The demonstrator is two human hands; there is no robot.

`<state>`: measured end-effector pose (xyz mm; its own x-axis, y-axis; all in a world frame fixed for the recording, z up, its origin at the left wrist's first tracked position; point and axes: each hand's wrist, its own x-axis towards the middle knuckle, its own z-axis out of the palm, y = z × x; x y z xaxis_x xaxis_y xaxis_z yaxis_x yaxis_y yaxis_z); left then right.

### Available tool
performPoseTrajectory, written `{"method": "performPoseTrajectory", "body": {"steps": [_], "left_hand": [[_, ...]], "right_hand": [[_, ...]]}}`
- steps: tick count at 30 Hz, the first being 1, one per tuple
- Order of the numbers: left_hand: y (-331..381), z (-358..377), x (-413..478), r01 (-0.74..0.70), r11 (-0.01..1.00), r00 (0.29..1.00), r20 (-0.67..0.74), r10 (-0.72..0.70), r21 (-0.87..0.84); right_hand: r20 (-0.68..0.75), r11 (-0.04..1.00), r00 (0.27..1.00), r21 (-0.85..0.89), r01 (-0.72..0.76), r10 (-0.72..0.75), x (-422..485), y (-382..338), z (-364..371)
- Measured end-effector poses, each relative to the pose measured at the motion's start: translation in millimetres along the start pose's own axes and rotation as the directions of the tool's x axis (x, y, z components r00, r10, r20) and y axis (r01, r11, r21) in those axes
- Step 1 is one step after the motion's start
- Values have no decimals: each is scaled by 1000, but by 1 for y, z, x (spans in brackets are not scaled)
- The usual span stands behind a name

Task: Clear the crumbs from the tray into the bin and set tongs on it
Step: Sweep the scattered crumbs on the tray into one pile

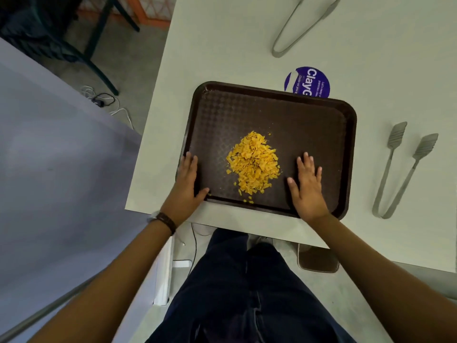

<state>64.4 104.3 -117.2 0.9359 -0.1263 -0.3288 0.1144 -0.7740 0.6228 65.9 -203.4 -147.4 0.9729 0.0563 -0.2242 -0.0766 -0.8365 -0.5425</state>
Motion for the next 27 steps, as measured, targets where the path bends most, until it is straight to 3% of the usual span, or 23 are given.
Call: {"method": "performPoseTrajectory", "body": {"steps": [3, 7, 10, 13, 17, 22, 27], "left_hand": [[-15, -21, 11, -180, 950, 975, 178, 136, 257], [-22, -43, 44, -360, 752, 918, 351, 182, 552], [-21, -47, 61, -423, 634, 892, 422, 163, 648], [-17, -40, 67, -484, 582, 860, 477, 181, 653], [2, -16, 68, -508, 591, 845, 496, 200, 627], [21, 0, 74, -347, 733, 931, 310, 193, 585], [3, -21, 74, -418, 737, 893, 390, 226, 531]], "right_hand": [[40, 1000, 999, 8, 27, -27, -2, -2, -1], [67, 995, 996, -77, 59, -54, -6, -1, 1], [82, 990, 995, -122, 69, -59, -7, 2, 0], [90, 984, 994, -158, 79, -65, -7, 4, -1], [103, 976, 994, -205, 67, -47, -7, 4, 0], [119, 977, 992, -203, 67, -43, -6, 6, 0], [115, 982, 992, -179, 63, -42, -6, 6, 0]]}}
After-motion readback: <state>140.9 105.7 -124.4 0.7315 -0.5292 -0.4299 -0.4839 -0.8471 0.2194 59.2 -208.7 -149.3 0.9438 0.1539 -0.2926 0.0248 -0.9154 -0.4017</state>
